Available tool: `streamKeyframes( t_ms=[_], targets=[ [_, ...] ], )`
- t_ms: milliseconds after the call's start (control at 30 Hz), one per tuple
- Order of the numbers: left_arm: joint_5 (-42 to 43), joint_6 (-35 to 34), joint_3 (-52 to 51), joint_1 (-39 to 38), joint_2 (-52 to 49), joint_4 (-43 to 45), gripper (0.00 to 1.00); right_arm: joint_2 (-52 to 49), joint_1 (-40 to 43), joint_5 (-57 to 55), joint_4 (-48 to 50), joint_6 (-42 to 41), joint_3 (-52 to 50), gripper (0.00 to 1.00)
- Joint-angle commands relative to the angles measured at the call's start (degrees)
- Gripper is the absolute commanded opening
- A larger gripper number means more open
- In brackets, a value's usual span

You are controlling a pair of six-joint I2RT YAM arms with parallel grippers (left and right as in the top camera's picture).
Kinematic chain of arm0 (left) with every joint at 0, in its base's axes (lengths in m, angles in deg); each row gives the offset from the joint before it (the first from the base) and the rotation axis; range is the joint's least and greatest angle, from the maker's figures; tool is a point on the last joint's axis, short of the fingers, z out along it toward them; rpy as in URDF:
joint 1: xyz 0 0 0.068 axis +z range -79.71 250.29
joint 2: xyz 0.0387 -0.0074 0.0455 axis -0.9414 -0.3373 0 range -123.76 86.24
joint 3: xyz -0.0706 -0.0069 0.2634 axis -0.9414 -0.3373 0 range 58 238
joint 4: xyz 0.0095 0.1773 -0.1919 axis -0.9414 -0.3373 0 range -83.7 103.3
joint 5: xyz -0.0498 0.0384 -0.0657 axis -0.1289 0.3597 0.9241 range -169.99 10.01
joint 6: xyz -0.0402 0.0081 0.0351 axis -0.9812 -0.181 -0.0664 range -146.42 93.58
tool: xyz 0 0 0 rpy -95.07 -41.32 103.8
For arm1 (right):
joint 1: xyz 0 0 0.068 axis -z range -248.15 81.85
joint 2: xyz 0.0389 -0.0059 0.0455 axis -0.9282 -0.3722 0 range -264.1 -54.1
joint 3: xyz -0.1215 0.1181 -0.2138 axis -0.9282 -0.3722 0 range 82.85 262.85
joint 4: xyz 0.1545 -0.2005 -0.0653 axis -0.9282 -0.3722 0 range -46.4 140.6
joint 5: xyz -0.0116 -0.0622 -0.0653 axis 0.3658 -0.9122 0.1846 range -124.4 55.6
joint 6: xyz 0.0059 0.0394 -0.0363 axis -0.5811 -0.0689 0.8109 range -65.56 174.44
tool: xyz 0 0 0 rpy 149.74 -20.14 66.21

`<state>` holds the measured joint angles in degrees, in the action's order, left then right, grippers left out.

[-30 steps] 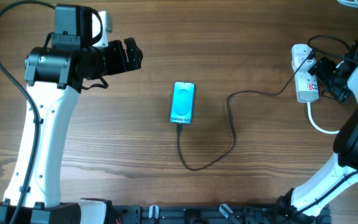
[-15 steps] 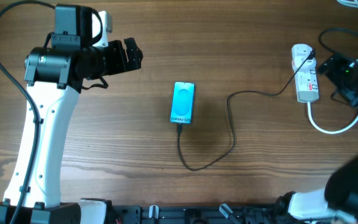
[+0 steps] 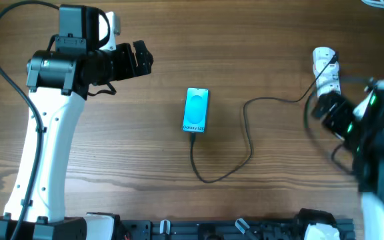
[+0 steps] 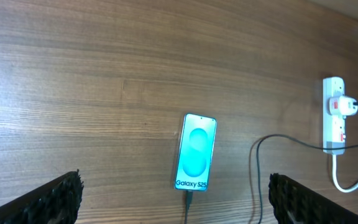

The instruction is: Plug charger to phone and switch on socket

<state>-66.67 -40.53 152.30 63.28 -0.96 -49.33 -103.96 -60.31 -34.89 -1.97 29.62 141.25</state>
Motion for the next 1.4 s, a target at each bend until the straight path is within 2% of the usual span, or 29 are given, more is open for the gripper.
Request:
streamKeyframes(
  t_ms=[0,167,433,833,1033,1100,1267,1367],
  targets=[
    [-0.15,-0.48,-0.33,0.15,-0.15,0.17,1.0,10.36,-3.85,-0.96,0.46,0.22,-3.45,1.0],
    [-0.15,-0.48,-0.33,0.15,-0.15,0.17,1.0,20.06,-4.66,-0.94,-1.51,0.44,-4.15,1.0],
    [-0.15,-0.48,-0.33,0.15,-0.15,0.17,1.0,25.9,-4.66,-0.94,-0.96,3.76,-4.15,1.0],
    [-0.15,-0.48,-0.33,0.15,-0.15,0.17,1.0,26.27,-4.66,1.64,-1.92,4.07,-4.15,1.0],
    [-0.15,-0.48,-0.33,0.15,-0.15,0.17,1.0,26.27,-4.66,1.68,-2.14,6.71,-4.15,1.0],
    [-0.15,-0.48,-0.33,0.15,-0.15,0.15,1.0,26.32,-4.66,4.72,-2.05,6.56,-4.15,1.0],
    [-0.15,-0.48,-0.33,0.15,-0.15,0.17,1.0,26.43,-4.66,7.28,-2.23,1.9,-4.15,1.0],
    [-0.15,-0.48,-0.33,0.15,-0.15,0.17,1.0,26.43,-4.66,8.5,-7.3,-0.31,-4.15,1.0]
  ],
)
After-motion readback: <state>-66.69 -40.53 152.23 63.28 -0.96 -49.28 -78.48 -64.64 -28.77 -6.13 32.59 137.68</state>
